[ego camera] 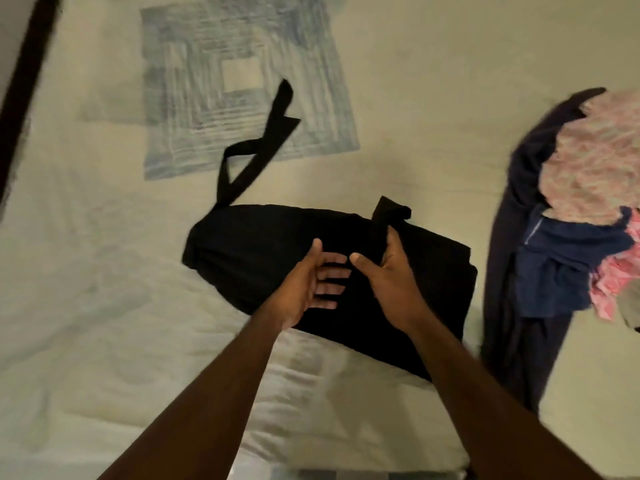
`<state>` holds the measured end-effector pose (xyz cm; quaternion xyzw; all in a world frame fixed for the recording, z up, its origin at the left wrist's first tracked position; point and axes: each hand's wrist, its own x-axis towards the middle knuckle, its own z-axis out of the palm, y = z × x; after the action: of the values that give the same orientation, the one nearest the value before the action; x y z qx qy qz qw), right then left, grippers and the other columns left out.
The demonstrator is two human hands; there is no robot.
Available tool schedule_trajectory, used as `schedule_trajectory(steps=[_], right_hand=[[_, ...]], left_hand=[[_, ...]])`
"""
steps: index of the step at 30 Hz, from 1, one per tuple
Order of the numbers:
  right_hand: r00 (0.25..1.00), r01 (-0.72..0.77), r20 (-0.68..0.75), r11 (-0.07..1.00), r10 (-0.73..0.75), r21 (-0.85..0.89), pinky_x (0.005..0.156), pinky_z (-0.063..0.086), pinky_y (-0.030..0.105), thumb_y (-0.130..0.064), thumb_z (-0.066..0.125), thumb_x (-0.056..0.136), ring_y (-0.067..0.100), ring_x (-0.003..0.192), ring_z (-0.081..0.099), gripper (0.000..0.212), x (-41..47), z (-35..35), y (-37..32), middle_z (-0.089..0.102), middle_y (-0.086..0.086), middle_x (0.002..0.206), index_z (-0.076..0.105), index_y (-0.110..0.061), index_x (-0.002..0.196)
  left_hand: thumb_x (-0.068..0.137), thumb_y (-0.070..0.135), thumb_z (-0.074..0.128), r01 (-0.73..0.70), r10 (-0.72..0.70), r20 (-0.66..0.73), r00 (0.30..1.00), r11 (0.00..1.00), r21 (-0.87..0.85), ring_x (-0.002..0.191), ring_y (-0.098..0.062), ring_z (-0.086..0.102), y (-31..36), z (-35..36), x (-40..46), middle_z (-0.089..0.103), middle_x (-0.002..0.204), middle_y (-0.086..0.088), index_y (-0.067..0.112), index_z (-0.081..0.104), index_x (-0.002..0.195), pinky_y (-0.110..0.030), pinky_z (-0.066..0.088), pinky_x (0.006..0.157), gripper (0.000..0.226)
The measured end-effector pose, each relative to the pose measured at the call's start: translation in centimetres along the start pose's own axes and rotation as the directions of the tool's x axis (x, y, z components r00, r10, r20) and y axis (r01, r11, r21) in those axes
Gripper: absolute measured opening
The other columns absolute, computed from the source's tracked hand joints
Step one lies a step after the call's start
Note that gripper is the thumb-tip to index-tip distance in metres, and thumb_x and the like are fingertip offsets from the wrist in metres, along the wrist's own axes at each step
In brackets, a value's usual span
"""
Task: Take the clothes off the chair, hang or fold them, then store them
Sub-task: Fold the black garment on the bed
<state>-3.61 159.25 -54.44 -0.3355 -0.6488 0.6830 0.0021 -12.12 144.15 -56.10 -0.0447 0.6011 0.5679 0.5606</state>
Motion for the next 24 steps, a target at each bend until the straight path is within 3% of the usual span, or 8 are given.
schedule_trajectory(steps=[3,6,9,12,16,18,21,24], right_hand=[[0.999,-0.008,0.052,0.997,0.012,-0.074,0.105,0.052,0.047,-0.035,0.07,0.083,0.015,0.12,0.064,0.077,2.6,8.3,0.1,0.064,0.0,0.132,0.034,-0.034,0.151],[0.997,0.005,0.078,0.99,0.006,-0.142,0.109,0.049,0.043,-0.033,0.068,0.086,0.013,0.128,0.058,0.073,4.7,15.2,0.2,0.058,-0.003,0.141,0.035,-0.038,0.151],[0.998,0.012,0.065,0.985,-0.001,-0.174,0.11,0.048,0.04,-0.03,0.065,0.09,0.018,0.129,0.057,0.066,5.7,20.8,-0.8,0.059,0.002,0.141,0.037,-0.037,0.15],[0.998,0.019,0.06,0.963,-0.003,-0.268,0.101,0.048,0.03,-0.024,0.061,0.098,0.023,0.126,0.059,0.065,6.2,25.3,-1.3,0.058,0.009,0.14,0.031,-0.028,0.156],[0.956,0.02,0.263,0.864,0.13,-0.503,0.091,0.058,0.052,-0.034,0.06,0.099,0.037,0.119,0.062,0.085,7.0,28.3,-0.9,0.051,0.017,0.144,-0.001,-0.043,0.158],[0.926,0.102,0.347,0.787,0.148,-0.608,0.089,0.059,0.053,-0.037,0.058,0.098,0.039,0.115,0.064,0.089,7.3,28.2,-0.6,0.052,0.017,0.144,-0.008,-0.046,0.156],[0.921,0.244,0.39,0.764,0.011,-0.597,0.096,0.055,0.049,-0.028,0.064,0.096,0.03,0.118,0.063,0.093,6.3,26.6,-0.3,0.056,0.011,0.14,-0.003,-0.043,0.157],[0.978,0.198,0.149,0.865,-0.144,-0.461,0.085,0.061,0.036,-0.02,0.068,0.094,0.013,0.101,0.068,0.078,4.9,22.5,1.6,0.058,0.0,0.129,0.024,-0.038,0.155]], left_hand=[[0.087,0.08,0.04,-0.016,0.014,-0.05,0.999,0.999,-0.045,0.088,-0.015,0.07,0.1,-6.0,-2.4,0.073,0.11,0.001,0.027,0.062,0.13,-0.033,0.051,0.072,0.072],[0.093,0.062,0.048,-0.102,0.093,-0.096,0.991,0.99,-0.1,0.092,-0.016,0.071,-0.2,-10.4,-4.2,0.075,0.107,0.002,0.024,0.061,0.132,-0.025,0.055,0.067,0.056],[0.1,0.048,0.045,-0.199,0.167,-0.153,0.974,0.955,-0.22,0.116,-0.021,0.068,0.0,-14.5,-5.3,0.069,0.129,-0.009,0.02,0.058,0.138,-0.028,0.058,0.082,0.048],[0.1,0.05,0.046,-0.206,0.162,-0.203,0.966,0.954,-0.216,0.123,-0.025,0.064,0.1,-18.2,-5.7,0.067,0.132,-0.013,0.017,0.06,0.137,-0.039,0.051,0.101,0.052],[0.1,0.059,0.046,-0.115,0.06,-0.361,0.931,0.984,-0.135,0.112,-0.023,0.07,-0.5,-21.1,-5.5,0.074,0.119,-0.008,0.02,0.066,0.128,-0.045,0.055,0.098,0.052],[0.099,0.061,0.047,-0.067,0.01,-0.44,0.898,0.991,-0.113,0.106,-0.023,0.072,-1.2,-21.9,-4.7,0.075,0.113,-0.006,0.021,0.068,0.121,-0.047,0.056,0.097,0.05],[0.095,0.059,0.056,-0.022,0.124,-0.667,0.734,0.987,0.159,0.1,-0.029,0.07,-2.3,-22.2,-3.2,0.072,0.1,-0.006,0.018,0.067,0.105,-0.047,0.057,0.089,0.044],[0.086,0.055,0.071,0.131,0.511,-0.7,0.498,0.754,0.644,0.102,-0.028,0.062,-2.4,-21.2,-2.6,0.063,0.106,-0.008,0.014,0.057,0.119,-0.048,0.05,0.086,0.055]])
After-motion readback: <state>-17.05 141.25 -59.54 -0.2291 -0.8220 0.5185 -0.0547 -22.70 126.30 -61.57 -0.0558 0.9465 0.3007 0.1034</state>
